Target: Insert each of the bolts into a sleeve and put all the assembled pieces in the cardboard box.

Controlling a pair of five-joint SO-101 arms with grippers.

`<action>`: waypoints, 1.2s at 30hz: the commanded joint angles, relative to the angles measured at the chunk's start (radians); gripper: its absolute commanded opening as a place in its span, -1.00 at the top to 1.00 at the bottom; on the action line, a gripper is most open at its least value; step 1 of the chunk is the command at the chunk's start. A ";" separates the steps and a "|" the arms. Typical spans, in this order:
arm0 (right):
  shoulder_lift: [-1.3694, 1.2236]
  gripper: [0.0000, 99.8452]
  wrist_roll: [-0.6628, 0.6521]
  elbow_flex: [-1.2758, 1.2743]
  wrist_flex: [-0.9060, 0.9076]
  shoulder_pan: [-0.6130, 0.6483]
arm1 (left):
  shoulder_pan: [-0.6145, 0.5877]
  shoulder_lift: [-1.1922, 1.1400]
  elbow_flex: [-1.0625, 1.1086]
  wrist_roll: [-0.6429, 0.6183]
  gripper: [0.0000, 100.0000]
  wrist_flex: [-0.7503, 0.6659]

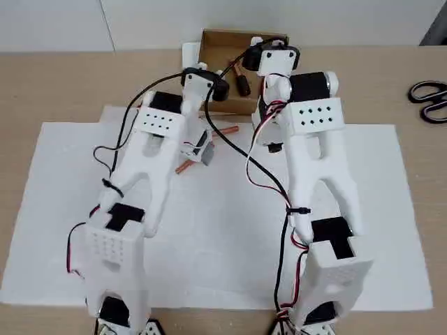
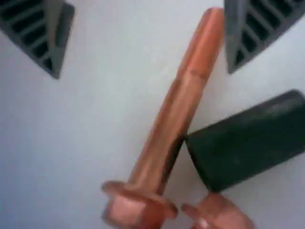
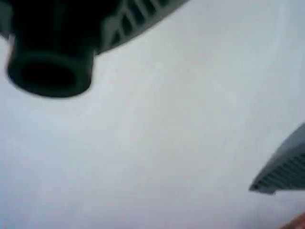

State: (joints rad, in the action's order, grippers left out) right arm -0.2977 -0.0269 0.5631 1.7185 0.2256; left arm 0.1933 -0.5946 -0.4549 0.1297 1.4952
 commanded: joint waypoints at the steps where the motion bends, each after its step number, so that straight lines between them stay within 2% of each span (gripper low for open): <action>1: 0.022 0.99 -0.009 0.003 0.008 -0.005 | 0.012 -0.055 -0.116 0.008 0.57 -0.012; 12: 0.021 0.99 -0.009 0.003 0.007 -0.005 | 0.012 -0.219 -0.263 0.008 0.58 0.009; 18: 0.021 0.99 -0.009 0.003 0.007 -0.004 | 0.014 -0.238 -0.265 0.008 0.73 0.017; 26: 0.021 0.99 -0.009 0.003 0.005 -0.004 | 0.058 -0.230 -0.266 0.006 0.73 0.066; 32: 0.021 0.99 -0.009 0.003 0.005 -0.004 | 0.081 -0.232 -0.354 0.020 0.73 0.137; 36: 0.021 0.99 -0.009 0.003 0.007 -0.004 | 0.075 -0.241 -0.363 0.028 0.73 0.133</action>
State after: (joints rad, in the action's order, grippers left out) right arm -0.2977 -0.0269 0.5631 1.7185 0.2256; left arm 0.2716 -0.8447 -0.7802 0.1481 1.6241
